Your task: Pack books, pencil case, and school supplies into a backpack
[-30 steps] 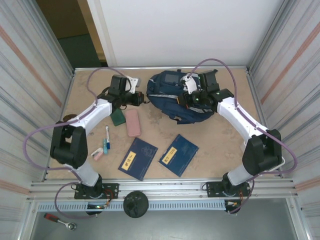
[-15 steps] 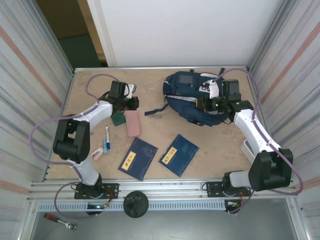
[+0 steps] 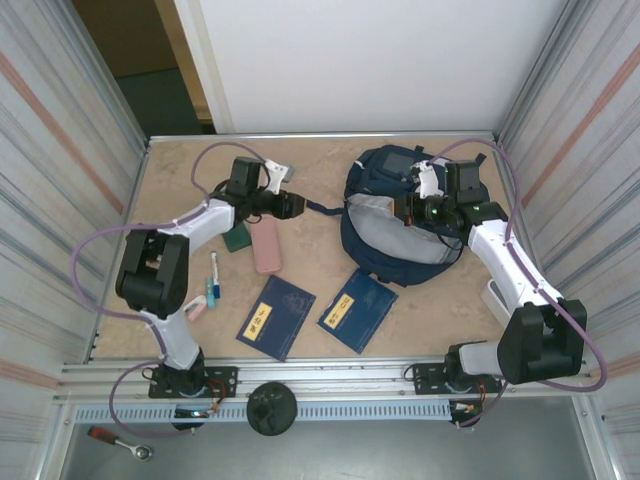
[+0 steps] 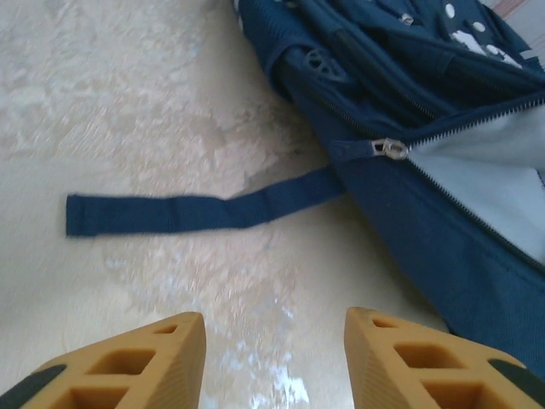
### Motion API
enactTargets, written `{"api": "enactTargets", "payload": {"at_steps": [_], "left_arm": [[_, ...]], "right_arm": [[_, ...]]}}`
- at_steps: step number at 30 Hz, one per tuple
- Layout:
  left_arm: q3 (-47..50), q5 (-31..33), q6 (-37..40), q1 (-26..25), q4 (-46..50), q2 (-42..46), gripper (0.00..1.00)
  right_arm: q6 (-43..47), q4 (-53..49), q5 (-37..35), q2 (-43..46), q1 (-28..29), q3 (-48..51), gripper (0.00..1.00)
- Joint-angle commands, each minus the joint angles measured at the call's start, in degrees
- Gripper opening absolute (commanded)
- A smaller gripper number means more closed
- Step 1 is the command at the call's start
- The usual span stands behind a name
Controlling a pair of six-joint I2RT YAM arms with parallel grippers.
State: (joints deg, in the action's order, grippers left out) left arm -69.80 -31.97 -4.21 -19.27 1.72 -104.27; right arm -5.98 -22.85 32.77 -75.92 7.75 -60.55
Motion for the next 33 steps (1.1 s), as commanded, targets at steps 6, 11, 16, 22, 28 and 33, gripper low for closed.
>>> {"api": "enactTargets", "payload": {"at_steps": [6, 11, 16, 22, 28, 33], "left_arm": [[-4.74, -1.86, 1.73, -4.44, 0.31, -3.61, 0.56], [-8.07, -3.07, 8.49, -6.97, 0.72, -7.85, 0.61], [-12.19, -7.73, 5.63, -5.68, 1.87, -11.3, 0.6], [-8.9, -5.41, -7.33, -7.86, 1.02, -10.68, 0.6], [-0.34, -4.78, -18.35, -10.79, -7.34, -7.79, 0.61], [0.25, -2.49, -19.91, -13.37, -6.93, -8.4, 0.61]], "right_arm": [[-2.1, 0.22, -0.17, -1.03, -0.45, -1.85, 0.0], [-1.5, -1.12, -0.42, -1.66, -0.54, -2.99, 0.0], [-1.02, -3.78, -1.84, -2.21, -0.89, -4.79, 0.0], [-1.59, -7.92, -8.41, -4.85, -0.48, -5.66, 0.12], [-10.68, -4.42, -9.43, -1.95, -4.4, -1.87, 0.59], [-20.71, -3.05, -25.93, -5.97, -13.63, -1.75, 0.87]]}}
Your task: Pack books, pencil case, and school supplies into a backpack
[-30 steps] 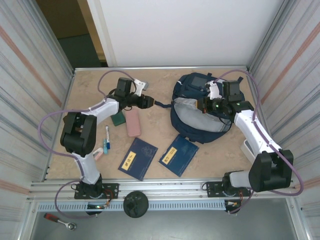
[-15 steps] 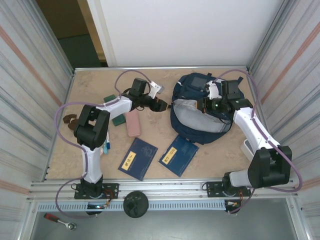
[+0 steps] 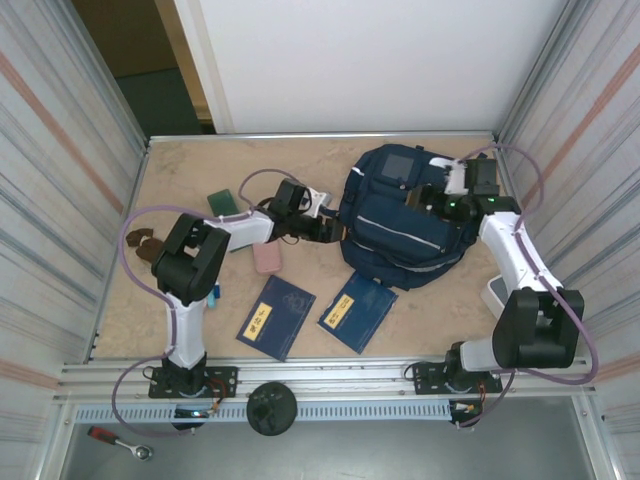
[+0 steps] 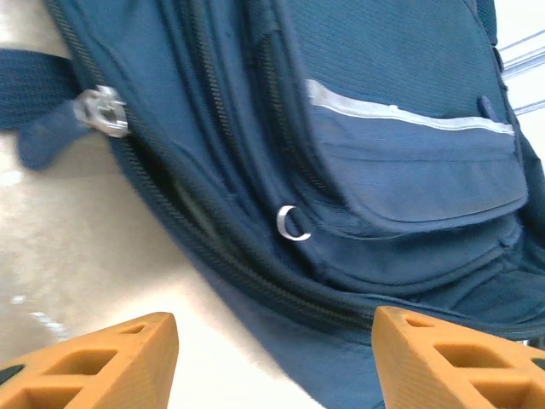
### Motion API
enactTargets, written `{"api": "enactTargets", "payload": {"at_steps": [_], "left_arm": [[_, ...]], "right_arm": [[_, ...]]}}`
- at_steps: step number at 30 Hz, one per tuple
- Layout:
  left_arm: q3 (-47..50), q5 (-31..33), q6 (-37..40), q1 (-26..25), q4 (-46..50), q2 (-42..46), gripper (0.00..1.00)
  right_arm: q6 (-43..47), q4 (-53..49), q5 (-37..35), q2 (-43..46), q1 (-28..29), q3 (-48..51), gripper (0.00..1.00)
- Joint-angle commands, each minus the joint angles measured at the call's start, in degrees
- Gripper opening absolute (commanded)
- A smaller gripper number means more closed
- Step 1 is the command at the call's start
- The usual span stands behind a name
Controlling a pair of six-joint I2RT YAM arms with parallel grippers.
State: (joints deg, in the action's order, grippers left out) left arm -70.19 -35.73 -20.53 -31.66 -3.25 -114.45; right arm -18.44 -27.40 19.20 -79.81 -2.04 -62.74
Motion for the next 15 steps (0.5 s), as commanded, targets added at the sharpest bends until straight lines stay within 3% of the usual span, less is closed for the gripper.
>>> {"api": "enactTargets", "payload": {"at_steps": [1, 4, 8, 12, 15], "left_arm": [[0.86, 1.27, -4.27, -1.25, -2.6, 1.69, 0.62], [1.11, 0.06, -6.26, -2.4, -4.57, 1.02, 0.62], [-1.19, -0.89, -6.98, -5.09, -4.21, -1.03, 0.62], [-3.84, -2.63, -6.96, -8.58, -4.58, -2.23, 0.61], [-8.03, -4.51, -4.52, -11.7, -2.25, -2.91, 0.61]], "right_arm": [[-9.18, 1.69, -14.82, -4.08, -4.91, 0.16, 0.87], [-10.47, 2.26, -16.52, -12.3, -7.33, -2.77, 0.87], [-9.95, 2.96, -10.54, -22.41, -6.65, -8.09, 0.81], [-5.71, 0.21, -4.63, -29.88, -2.94, -16.21, 0.75], [-1.72, -2.04, -4.36, -32.93, 1.14, -22.24, 0.75]]}}
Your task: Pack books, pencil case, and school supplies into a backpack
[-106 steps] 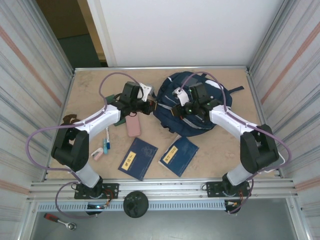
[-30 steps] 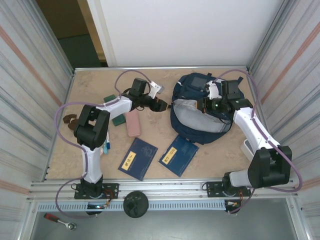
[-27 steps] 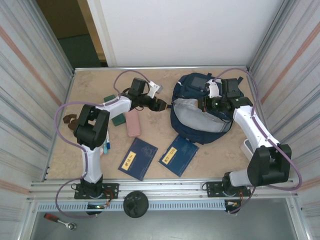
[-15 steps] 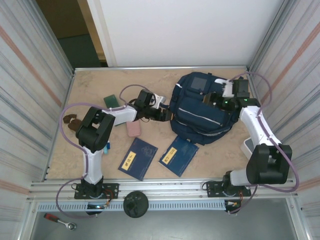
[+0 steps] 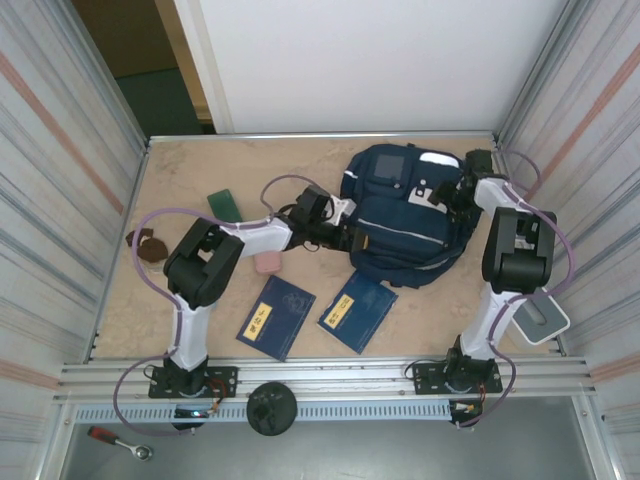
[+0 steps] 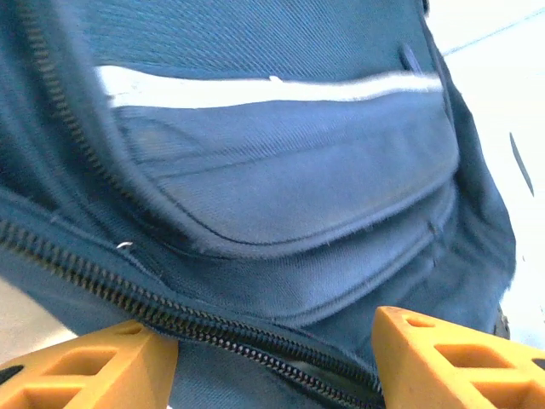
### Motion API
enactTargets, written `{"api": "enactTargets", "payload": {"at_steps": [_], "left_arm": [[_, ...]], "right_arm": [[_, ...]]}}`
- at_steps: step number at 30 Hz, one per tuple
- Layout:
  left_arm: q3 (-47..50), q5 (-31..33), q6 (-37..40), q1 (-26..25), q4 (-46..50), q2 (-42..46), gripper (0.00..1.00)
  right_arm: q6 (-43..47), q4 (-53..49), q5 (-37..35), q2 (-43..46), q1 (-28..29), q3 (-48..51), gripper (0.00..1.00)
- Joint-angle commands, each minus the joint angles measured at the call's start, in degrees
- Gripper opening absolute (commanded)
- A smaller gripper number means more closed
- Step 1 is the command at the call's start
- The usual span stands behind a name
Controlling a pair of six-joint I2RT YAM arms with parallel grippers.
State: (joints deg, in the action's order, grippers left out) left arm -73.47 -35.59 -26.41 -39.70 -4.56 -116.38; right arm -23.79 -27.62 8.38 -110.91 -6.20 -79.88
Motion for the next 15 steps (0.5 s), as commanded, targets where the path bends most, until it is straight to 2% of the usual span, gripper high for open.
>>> {"api": "enactTargets", "payload": {"at_steps": [1, 4, 6, 8, 10, 13, 15], "left_arm": [[-6.6, -5.3, 3.07, -4.63, 0.79, -0.97, 0.61], [-8.43, -4.04, 9.99, -6.03, 6.51, 1.77, 0.62], [-5.82, -0.35, 14.93, -5.58, 8.89, 5.51, 0.62], [-0.95, 4.32, 19.57, -4.05, 10.18, 9.97, 0.63], [4.31, 7.53, 22.48, -1.93, 9.57, 13.59, 0.65], [10.32, 10.73, 24.03, 0.96, 6.44, 16.47, 0.66], [10.77, 12.31, 25.38, 1.03, 5.97, 15.92, 0.66]], "right_arm": [[4.94, -2.71, 5.5, -2.46, 6.51, -7.24, 0.75], [7.95, -7.26, -2.38, -3.63, 8.66, -13.44, 0.77], [9.36, -9.29, -8.07, -2.78, 9.1, -14.98, 0.79], [10.07, -10.09, -10.04, -0.28, 9.4, -13.69, 0.8], [9.46, -8.62, -7.78, 3.27, 9.77, -9.32, 0.81], [5.72, -3.41, 3.12, 9.0, 10.3, 0.35, 0.8], [2.98, -0.29, 9.11, 11.23, 10.46, 5.87, 0.79]]}}
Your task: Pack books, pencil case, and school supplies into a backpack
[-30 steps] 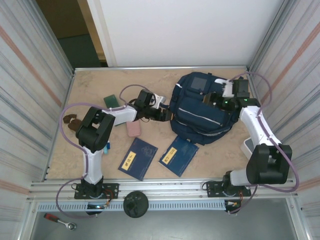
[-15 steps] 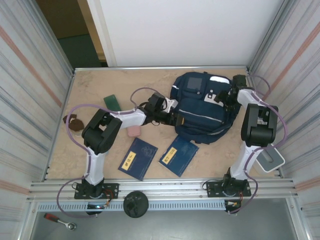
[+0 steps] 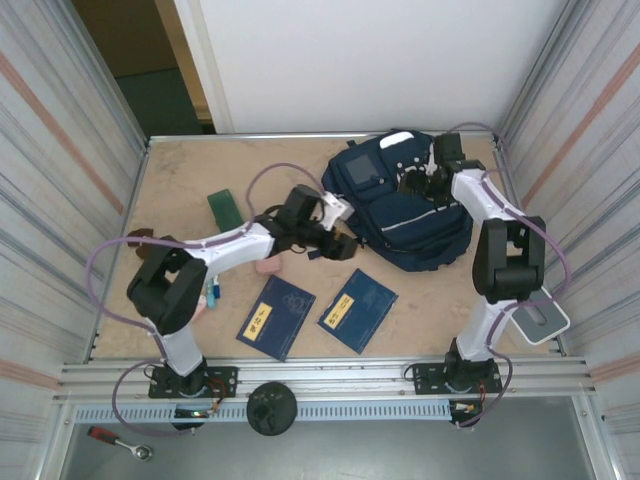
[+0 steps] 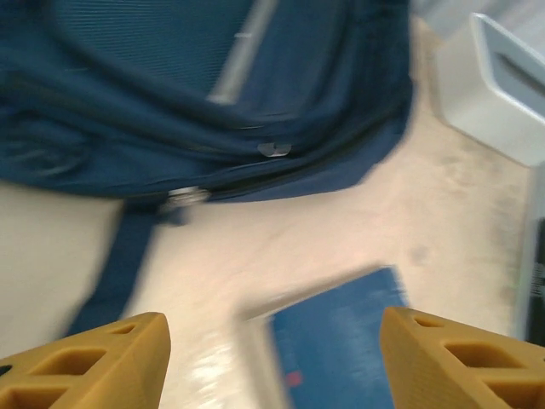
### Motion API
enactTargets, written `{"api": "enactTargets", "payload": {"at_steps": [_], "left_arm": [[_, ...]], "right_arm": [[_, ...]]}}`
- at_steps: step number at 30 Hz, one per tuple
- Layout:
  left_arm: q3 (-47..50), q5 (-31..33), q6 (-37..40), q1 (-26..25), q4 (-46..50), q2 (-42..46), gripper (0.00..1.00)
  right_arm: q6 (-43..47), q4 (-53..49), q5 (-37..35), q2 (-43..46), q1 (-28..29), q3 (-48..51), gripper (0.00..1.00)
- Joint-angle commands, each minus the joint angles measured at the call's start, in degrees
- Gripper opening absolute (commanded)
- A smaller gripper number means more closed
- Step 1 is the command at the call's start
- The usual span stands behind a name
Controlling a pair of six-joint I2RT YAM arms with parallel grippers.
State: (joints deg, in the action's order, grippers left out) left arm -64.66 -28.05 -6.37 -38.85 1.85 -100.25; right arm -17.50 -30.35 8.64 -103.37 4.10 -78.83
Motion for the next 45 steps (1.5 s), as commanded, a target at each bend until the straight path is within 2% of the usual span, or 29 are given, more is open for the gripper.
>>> {"api": "enactTargets", "payload": {"at_steps": [1, 6, 15, 22, 26, 34, 40, 45], "left_arm": [[1.44, 5.22, 6.25, -0.22, -0.42, -1.13, 0.66], [-4.89, 7.55, 10.34, -2.43, 0.25, -8.62, 0.61], [-15.51, 5.93, 11.69, -3.85, 1.9, -19.25, 0.49], [-18.69, 5.33, 10.44, -3.86, 1.62, -24.12, 0.37], [-19.43, 5.65, 9.85, -3.87, 1.67, -25.42, 0.32], [-18.95, 9.93, 9.14, -3.36, 1.8, -23.94, 0.1], [-17.95, 11.74, 8.39, -1.18, 2.14, -21.73, 0.03], [-18.46, 13.44, 7.07, 0.56, 3.67, -21.83, 0.01]], "right_arm": [[-4.17, 3.03, 10.51, 4.37, 0.2, 6.75, 0.78], [-4.39, 3.72, 9.45, 6.1, -0.5, 11.85, 0.75], [-4.48, 5.12, 10.15, 5.92, -1.43, 14.4, 0.74], [-4.65, 5.74, 10.21, 4.93, -1.46, 14.62, 0.73], [-4.65, 5.74, 9.19, 4.74, -1.46, 15.25, 0.73], [-5.26, 4.87, 4.89, 4.24, -2.98, 18.0, 0.72], [-6.62, 4.24, 2.63, 3.62, -4.82, 20.19, 0.69], [-6.7, 3.79, 1.92, 3.61, -5.68, 20.56, 0.66]]}}
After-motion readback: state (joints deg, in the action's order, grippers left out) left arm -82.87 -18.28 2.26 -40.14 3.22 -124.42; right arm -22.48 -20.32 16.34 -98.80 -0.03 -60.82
